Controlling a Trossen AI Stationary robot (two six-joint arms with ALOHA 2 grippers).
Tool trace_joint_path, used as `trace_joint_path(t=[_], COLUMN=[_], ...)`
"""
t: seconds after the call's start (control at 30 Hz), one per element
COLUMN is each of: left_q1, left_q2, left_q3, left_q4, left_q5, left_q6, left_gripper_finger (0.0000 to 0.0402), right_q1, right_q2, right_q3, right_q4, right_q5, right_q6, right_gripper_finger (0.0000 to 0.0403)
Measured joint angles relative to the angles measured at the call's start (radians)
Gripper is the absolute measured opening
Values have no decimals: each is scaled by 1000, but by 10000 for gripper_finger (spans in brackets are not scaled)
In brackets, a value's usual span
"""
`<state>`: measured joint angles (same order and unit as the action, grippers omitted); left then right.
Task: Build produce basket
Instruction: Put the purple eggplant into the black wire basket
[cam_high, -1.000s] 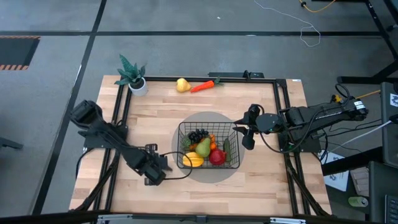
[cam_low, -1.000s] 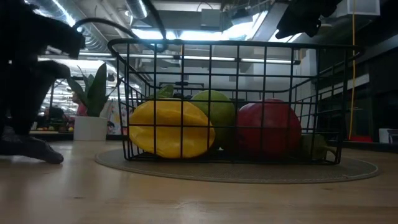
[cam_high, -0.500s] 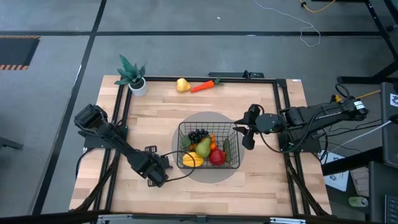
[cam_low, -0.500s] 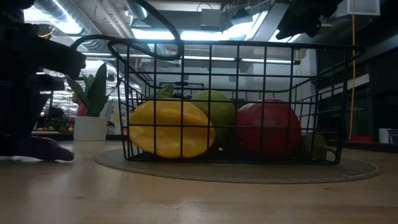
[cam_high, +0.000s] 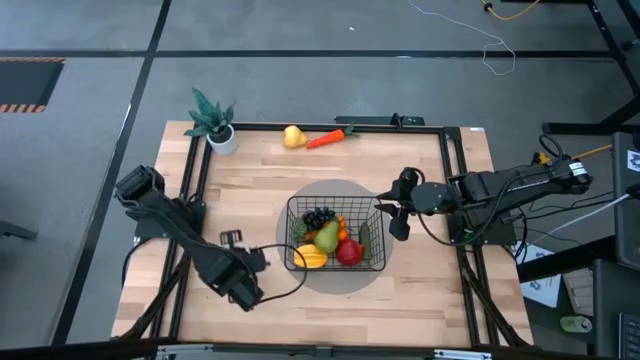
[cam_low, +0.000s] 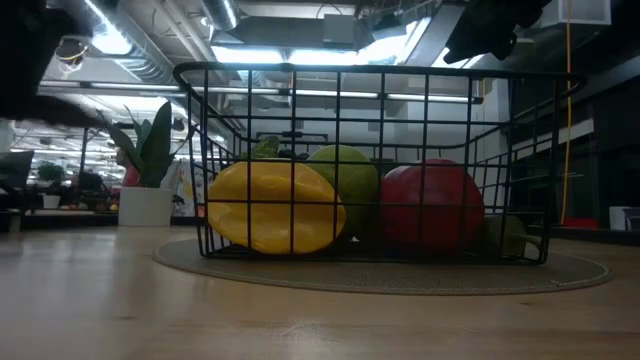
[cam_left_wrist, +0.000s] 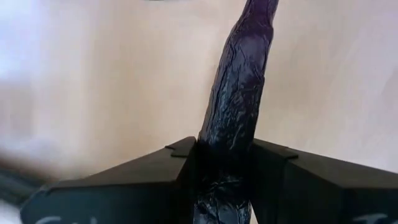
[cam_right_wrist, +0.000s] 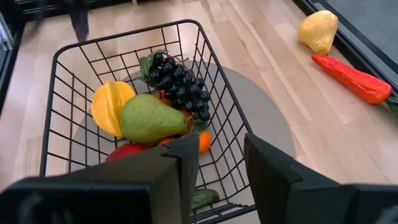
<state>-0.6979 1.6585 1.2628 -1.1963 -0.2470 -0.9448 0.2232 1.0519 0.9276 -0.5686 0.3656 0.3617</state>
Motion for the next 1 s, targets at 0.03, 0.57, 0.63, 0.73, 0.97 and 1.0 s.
trace_joint_path(t=[0.03, 0.57, 0.63, 0.73, 0.97, 1.0], left_q1=[-8, 250, 305, 369, 418, 417], left_q2=[0, 7, 28, 70, 139, 145], left_q3=[45, 359, 360, 359, 357, 358], left_q4=[-69, 224, 385, 509, 465, 472], left_q5=[-23, -489, -362, -220, -149, -141], left_q6=[-13, 443, 581, 671, 637, 638], left_gripper_finger=[73, 73, 73, 73, 127, 143], right_q1=[0, 0, -1, 0, 0, 0], right_q2=[0, 0, 0, -1, -1, -1], right_q3=[0, 0, 0, 0, -1, -1], right_q4=[0, -5, -18, -52, -146, -160], right_q5=[0, 230, 300, 321, 263, 263], right_q6=[0, 91, 107, 109, 161, 164], right_gripper_finger=[119, 119, 119, 119, 119, 119])
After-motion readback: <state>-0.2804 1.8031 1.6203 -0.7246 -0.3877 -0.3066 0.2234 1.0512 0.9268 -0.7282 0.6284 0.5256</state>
